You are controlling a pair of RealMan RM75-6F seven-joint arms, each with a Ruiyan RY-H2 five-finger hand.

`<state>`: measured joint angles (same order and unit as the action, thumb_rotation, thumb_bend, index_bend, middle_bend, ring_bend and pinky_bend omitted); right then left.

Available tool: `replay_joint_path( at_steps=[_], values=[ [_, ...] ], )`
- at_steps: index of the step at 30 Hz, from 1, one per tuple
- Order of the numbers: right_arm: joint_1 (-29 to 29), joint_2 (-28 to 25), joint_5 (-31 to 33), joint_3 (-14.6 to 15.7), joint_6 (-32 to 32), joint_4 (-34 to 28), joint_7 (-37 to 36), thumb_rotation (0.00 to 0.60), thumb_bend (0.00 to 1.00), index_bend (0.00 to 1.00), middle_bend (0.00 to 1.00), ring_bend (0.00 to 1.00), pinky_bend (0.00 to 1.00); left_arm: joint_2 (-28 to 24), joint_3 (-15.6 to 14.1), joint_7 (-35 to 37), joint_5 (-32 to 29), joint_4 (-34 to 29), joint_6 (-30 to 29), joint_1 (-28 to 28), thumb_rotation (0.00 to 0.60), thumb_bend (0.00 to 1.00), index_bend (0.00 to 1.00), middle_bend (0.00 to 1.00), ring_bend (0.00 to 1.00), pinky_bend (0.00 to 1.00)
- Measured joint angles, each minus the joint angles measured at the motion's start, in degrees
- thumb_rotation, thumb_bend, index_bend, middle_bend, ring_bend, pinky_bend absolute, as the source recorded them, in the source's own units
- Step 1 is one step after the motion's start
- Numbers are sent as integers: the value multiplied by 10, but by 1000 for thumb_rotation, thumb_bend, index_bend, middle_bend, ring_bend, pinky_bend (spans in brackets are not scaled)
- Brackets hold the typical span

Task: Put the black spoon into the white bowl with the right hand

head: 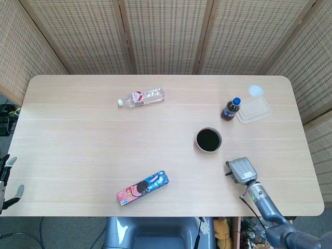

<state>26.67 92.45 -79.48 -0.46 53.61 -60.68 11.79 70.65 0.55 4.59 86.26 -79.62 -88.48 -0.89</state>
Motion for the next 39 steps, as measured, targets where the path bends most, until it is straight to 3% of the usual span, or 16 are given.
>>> replay_joint_path(
  at_steps=[25,39],
  values=[
    [2,9,10,-2,-9,2,11,600,503,592,846,821,794,0,1,8,-1,6,-1,-2,600,404,0,0,0,0],
    [-1,14,20,-6,-11,7,5,600,658,635,867,844,821,1,0,10,-2,9,-2,-5,600,404,0,0,0,0]
  ],
)
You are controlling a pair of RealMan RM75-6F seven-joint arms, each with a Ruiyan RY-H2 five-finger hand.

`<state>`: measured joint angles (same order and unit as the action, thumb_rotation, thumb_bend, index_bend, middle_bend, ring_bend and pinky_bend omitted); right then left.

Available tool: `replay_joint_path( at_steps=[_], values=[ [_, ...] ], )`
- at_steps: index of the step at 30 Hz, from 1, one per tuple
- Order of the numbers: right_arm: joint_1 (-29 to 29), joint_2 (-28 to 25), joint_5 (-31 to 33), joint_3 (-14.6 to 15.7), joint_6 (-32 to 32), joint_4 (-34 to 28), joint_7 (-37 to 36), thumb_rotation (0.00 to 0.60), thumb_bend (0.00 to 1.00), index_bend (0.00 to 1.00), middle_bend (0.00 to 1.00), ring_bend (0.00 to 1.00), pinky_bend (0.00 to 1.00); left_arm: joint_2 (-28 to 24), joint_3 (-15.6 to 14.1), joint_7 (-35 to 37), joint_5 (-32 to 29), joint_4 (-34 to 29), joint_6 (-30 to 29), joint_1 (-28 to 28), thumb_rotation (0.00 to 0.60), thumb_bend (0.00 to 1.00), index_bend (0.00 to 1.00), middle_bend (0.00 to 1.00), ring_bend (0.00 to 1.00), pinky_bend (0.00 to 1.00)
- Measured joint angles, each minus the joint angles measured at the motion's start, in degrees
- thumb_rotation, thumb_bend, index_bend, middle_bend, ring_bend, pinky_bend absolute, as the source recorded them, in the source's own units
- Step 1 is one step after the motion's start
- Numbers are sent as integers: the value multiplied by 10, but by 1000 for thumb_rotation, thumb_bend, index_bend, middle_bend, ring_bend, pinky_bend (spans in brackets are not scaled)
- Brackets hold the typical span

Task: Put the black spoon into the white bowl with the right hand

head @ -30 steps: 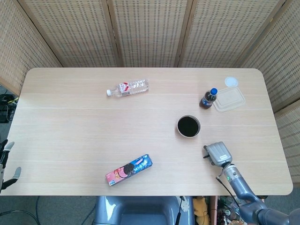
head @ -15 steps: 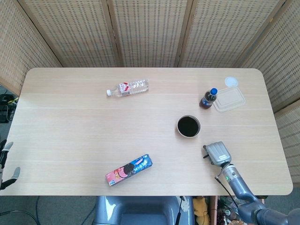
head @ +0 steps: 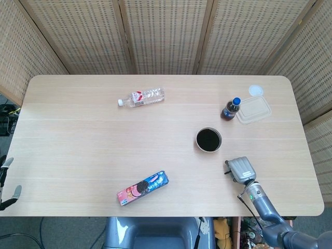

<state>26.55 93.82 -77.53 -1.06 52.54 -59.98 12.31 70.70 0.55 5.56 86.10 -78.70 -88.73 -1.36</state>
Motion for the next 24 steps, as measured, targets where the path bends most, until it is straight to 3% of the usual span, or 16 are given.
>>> replay_joint_path(
  at_steps=[11,24],
  values=[
    [-5,-7,2,-7,14,-7,-18,600,759,668,883,865,848,0,1,-2,1,-2,0,2,600,403,0,0,0,0],
    [-6,-35,3,-24,33,-48,-42,600,808,696,895,881,861,1,2,-1,2,-1,1,2,600,404,0,0,0,0]
  ],
)
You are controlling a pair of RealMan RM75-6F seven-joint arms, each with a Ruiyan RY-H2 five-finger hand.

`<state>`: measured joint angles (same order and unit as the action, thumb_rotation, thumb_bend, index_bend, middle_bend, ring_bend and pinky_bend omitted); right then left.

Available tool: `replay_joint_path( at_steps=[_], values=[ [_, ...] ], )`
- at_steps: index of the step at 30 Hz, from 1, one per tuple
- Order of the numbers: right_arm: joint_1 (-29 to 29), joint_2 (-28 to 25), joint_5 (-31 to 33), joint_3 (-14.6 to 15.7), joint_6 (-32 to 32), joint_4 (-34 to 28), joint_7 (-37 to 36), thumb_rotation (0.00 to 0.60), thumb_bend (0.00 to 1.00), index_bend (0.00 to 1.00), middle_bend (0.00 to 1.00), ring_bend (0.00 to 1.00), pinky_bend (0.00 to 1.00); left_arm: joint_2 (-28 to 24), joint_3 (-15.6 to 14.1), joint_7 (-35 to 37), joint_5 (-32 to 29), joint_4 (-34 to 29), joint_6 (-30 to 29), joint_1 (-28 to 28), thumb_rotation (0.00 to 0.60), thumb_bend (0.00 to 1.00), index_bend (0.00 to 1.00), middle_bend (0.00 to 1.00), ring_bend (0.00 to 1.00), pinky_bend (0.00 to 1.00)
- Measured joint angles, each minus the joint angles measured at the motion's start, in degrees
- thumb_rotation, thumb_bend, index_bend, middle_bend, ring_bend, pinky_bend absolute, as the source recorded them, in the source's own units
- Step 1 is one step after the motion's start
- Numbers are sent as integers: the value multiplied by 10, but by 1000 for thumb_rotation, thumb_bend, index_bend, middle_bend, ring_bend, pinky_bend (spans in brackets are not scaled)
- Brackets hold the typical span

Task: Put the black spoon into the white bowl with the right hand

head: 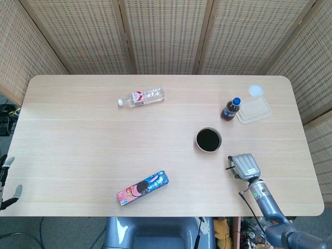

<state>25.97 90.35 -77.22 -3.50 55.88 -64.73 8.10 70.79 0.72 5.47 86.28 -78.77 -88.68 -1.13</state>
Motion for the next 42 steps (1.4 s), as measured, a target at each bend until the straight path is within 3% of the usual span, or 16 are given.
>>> replay_joint_path(
  at_steps=[13,22,31,42],
  values=[
    [12,-91,18,-45,-8,-154,-101,600,809,705,897,883,861,3,0,2,2,2,3,3,600,403,0,0,0,0],
    [59,-167,64,-106,-104,-254,-250,600,809,707,897,883,861,6,0,10,0,9,4,3,600,404,0,0,0,0],
    [108,-164,108,-143,-158,-252,-310,600,811,713,897,885,863,6,1,13,-4,14,5,1,600,403,0,0,0,0],
    [153,-100,161,-161,-183,-176,-327,600,815,713,896,886,864,7,1,12,-9,15,8,-1,600,403,0,0,0,0]
  ],
)
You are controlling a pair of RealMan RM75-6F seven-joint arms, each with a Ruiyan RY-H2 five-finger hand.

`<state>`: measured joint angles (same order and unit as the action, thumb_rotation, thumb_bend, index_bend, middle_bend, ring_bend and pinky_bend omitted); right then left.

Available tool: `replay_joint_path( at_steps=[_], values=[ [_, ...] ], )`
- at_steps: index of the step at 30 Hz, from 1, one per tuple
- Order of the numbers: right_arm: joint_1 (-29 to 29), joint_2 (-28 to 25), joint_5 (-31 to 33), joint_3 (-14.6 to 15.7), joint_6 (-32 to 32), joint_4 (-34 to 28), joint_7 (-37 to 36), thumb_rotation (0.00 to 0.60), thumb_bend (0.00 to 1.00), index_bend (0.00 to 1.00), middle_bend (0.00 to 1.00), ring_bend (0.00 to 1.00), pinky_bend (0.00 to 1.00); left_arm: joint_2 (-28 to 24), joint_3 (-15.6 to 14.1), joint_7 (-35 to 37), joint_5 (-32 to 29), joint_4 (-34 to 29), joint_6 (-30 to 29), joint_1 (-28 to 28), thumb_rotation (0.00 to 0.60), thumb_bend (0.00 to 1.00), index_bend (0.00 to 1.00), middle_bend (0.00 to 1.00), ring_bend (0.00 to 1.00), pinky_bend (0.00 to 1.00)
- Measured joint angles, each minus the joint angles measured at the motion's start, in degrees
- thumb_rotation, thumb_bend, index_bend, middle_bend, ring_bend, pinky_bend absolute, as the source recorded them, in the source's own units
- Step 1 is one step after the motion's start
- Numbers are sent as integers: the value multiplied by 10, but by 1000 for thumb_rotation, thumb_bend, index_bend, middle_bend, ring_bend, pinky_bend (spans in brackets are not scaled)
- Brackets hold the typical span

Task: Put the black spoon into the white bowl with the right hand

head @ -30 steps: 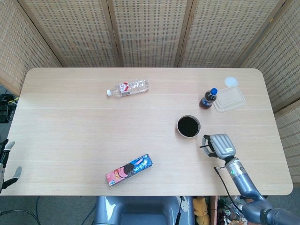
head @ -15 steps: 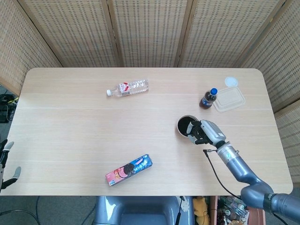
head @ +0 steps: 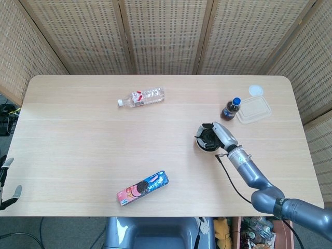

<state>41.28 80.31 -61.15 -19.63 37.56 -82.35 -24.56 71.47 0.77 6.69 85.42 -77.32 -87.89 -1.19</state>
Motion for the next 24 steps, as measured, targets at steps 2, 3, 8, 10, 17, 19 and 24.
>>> replay_joint_path(
  at_steps=[2,3,8,10,17,19,24],
  values=[
    [6,11,6,0,-2,15,3,600,815,713,896,886,864,0,0,0,-1,0,0,-1,600,403,0,0,0,0],
    [9,16,9,0,-2,22,5,600,815,713,896,886,864,0,0,0,-2,0,0,-1,600,403,0,0,0,0],
    [23,44,24,2,-5,57,19,600,815,713,896,886,864,0,-1,0,-3,1,2,-1,600,403,0,0,0,0],
    [28,54,30,4,-8,72,25,600,815,713,895,886,864,0,-1,-1,-3,0,3,-2,600,403,0,0,0,0],
    [42,88,48,10,-18,118,40,600,815,713,895,886,864,0,-1,-2,-5,1,3,-3,600,403,0,0,0,0],
    [46,98,52,11,-21,132,44,600,815,713,895,886,864,1,-1,-3,-5,0,3,-3,600,403,0,0,0,0],
    [53,120,58,15,-26,161,54,600,815,713,895,886,864,1,-1,-2,-6,1,3,-4,600,403,0,0,0,0]
  ],
)
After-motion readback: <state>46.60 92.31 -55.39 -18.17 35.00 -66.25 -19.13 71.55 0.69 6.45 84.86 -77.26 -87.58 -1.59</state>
